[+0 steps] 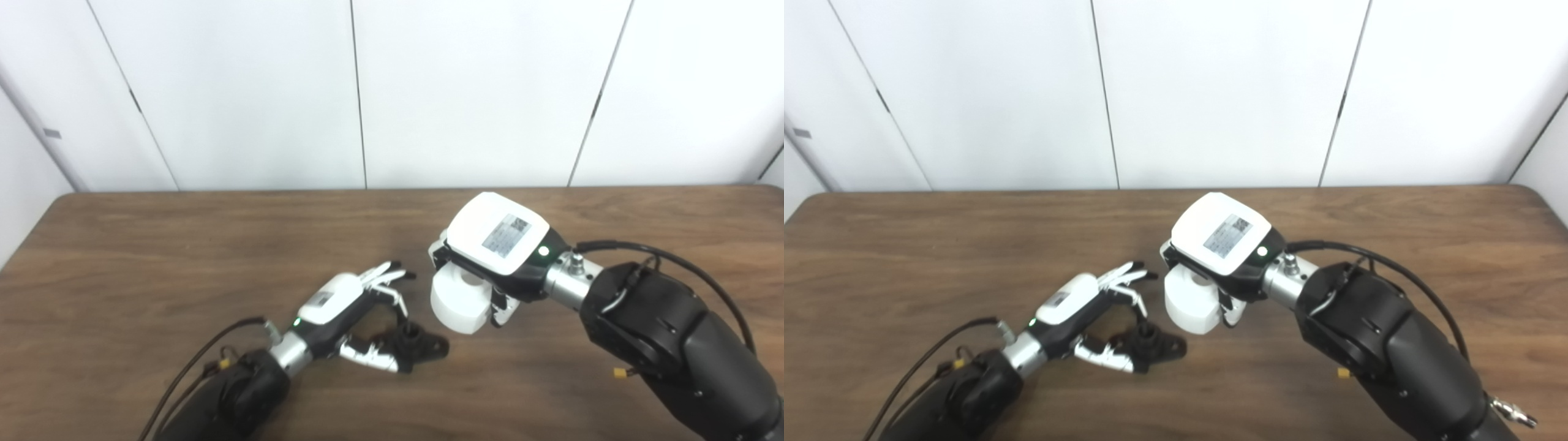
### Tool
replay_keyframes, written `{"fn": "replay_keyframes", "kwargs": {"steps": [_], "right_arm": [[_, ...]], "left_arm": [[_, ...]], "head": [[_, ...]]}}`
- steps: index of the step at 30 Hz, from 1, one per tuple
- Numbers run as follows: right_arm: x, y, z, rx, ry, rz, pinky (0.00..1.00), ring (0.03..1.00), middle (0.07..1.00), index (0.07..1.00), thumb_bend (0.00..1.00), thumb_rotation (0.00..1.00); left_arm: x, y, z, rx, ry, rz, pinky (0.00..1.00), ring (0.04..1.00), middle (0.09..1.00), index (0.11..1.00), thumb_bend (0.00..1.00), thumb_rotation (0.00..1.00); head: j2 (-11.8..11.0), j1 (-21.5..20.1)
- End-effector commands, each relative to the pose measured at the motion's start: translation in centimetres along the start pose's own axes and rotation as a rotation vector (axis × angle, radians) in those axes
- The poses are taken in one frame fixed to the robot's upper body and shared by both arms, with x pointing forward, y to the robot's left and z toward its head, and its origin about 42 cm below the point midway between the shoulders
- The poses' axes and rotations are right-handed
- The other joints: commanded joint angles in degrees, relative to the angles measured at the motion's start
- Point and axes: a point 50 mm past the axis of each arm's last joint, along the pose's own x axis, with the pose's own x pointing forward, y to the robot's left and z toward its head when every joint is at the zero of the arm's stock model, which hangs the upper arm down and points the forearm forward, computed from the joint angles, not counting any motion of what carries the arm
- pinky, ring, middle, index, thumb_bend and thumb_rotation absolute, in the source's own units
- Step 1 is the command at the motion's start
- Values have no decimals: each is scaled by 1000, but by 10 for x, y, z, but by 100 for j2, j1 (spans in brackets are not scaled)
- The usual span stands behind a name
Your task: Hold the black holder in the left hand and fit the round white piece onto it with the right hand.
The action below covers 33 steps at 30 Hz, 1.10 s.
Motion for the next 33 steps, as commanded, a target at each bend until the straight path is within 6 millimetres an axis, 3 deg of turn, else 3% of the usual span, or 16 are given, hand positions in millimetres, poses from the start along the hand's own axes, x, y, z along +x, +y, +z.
{"fn": "replay_keyframes", "kwargs": {"steps": [1, 5, 14, 23, 33], "right_arm": [[0, -22, -4, -48, -4, -119, 325, 396, 465, 513, 518, 0], [1, -20, -1, -28, -21, -134, 286, 384, 453, 521, 517, 0], [7, -13, 5, -3, -41, -121, 326, 390, 471, 498, 519, 0], [16, -12, 7, 31, -46, -97, 301, 384, 458, 518, 517, 0], [23, 8, 12, 64, -70, -42, 344, 380, 468, 513, 518, 0]], "left_arm": [[-3, -31, 2, -21, 56, -103, 992, 1000, 929, 481, 524, 66], [0, -29, 3, -24, 59, -97, 988, 1000, 925, 480, 524, 66], [5, -26, 5, -21, 61, -104, 983, 1000, 930, 481, 524, 66], [5, -27, 10, -26, 49, -99, 982, 1000, 927, 481, 524, 64], [4, -29, 13, -30, 49, -94, 980, 1000, 928, 480, 524, 65]], "head": [[27, -7], [93, -53], [122, -77], [159, -31], [203, 9]]}}
